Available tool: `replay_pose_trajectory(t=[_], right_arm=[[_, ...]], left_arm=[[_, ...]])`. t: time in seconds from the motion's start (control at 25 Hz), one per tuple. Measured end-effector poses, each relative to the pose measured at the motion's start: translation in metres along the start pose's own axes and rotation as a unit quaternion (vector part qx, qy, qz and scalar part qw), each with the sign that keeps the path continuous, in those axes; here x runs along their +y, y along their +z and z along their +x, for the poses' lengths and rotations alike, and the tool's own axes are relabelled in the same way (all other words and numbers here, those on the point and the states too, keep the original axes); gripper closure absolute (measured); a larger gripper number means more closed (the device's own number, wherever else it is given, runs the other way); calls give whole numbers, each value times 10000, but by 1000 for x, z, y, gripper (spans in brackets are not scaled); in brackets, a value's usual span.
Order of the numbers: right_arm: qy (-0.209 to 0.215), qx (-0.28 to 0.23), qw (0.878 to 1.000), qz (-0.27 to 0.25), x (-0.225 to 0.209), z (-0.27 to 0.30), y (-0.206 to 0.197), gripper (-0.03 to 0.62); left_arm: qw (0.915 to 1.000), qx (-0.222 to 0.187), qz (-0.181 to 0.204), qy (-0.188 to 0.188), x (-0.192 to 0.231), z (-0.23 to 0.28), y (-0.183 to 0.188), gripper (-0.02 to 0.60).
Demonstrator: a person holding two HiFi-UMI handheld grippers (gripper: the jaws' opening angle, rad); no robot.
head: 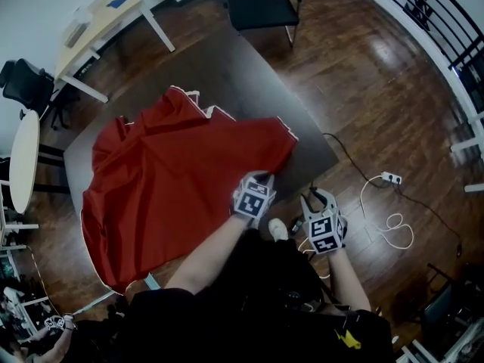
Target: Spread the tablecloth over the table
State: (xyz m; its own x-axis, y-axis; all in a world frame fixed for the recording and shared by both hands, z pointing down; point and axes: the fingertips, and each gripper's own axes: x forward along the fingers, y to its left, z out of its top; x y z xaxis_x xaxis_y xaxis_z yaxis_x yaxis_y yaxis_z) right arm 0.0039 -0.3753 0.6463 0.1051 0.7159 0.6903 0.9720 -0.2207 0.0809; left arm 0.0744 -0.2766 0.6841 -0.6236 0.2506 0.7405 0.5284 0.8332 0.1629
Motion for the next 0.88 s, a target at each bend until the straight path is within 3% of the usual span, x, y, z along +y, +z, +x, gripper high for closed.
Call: replay_pose_trajectory(t=[0.12, 0.2, 0.52, 0.72, 0.76, 0.88], right_arm=[[240, -70, 9996, -160, 15, 22, 22, 473], [402, -96, 9987, -308, 26, 38, 36, 473], [1062, -233, 9909, -793, 94, 89, 98, 473], [1562, -167, 9876, 4, 123, 127, 129, 469], [1584, -111, 9872, 170, 126, 136, 133, 437], [1446, -24, 9880, 541, 125, 159, 143, 434]], left_arm=[[9961, -425, -771, 1, 37, -26, 13, 578], [9924, -583, -1073, 140, 67, -43, 16, 578], [9849, -679, -1342, 855, 162, -96, -8, 577], [9809, -441, -1644, 942, 191, -95, -39, 554], [9802, -434, -1703, 910, 193, -94, -43, 554], [9790, -468, -1829, 770, 196, -89, -48, 554]])
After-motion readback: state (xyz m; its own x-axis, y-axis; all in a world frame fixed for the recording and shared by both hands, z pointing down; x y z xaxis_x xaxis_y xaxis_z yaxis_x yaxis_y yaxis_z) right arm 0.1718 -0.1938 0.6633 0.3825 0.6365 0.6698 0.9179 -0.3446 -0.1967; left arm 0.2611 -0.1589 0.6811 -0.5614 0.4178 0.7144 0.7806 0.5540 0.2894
